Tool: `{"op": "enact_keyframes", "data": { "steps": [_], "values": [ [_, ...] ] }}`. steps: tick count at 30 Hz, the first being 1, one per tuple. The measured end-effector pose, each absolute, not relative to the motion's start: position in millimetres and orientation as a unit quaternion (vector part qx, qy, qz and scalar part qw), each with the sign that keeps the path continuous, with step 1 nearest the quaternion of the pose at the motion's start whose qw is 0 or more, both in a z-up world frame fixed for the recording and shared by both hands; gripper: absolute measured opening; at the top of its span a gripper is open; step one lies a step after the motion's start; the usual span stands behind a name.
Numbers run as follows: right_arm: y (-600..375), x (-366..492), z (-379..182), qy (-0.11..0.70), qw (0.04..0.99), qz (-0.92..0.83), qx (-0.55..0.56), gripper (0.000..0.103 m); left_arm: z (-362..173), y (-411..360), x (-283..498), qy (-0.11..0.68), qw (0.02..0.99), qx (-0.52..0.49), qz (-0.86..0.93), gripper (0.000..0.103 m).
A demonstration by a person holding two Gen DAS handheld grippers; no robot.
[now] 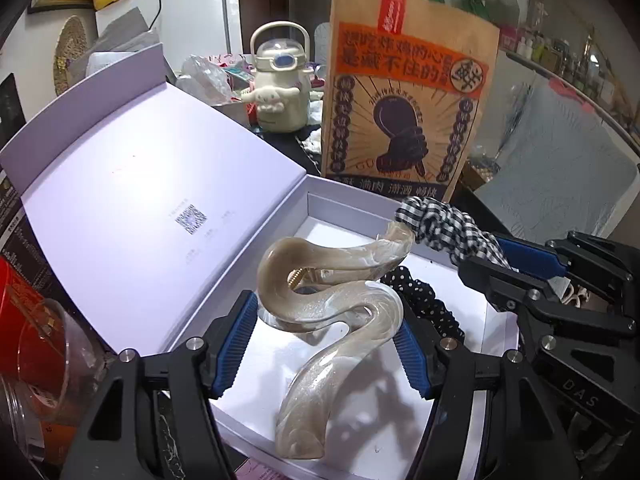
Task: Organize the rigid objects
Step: 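Carry the pearly clip and gingham scrunchie together into the lavender box, then open the left tool releasing the pearly clip while the right tool releases the scrunchie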
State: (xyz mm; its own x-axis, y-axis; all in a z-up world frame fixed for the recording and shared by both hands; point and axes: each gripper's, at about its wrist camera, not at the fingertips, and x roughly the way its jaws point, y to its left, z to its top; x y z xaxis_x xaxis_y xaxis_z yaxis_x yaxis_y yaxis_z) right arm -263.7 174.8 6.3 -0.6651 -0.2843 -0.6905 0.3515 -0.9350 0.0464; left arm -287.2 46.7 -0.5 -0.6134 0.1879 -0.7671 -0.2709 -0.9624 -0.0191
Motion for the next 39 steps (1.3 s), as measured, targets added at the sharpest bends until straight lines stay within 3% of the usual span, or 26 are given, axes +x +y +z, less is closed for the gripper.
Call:
{"op": "enact_keyframes", "data": {
  "steps": [39],
  "values": [
    [160, -287, -46, 0.069, 0.147, -0.886, 0.435, 0.028, -48, 51, -304, 0.066, 0.090, -0.490, 0.865, 0.065]
  ]
}}
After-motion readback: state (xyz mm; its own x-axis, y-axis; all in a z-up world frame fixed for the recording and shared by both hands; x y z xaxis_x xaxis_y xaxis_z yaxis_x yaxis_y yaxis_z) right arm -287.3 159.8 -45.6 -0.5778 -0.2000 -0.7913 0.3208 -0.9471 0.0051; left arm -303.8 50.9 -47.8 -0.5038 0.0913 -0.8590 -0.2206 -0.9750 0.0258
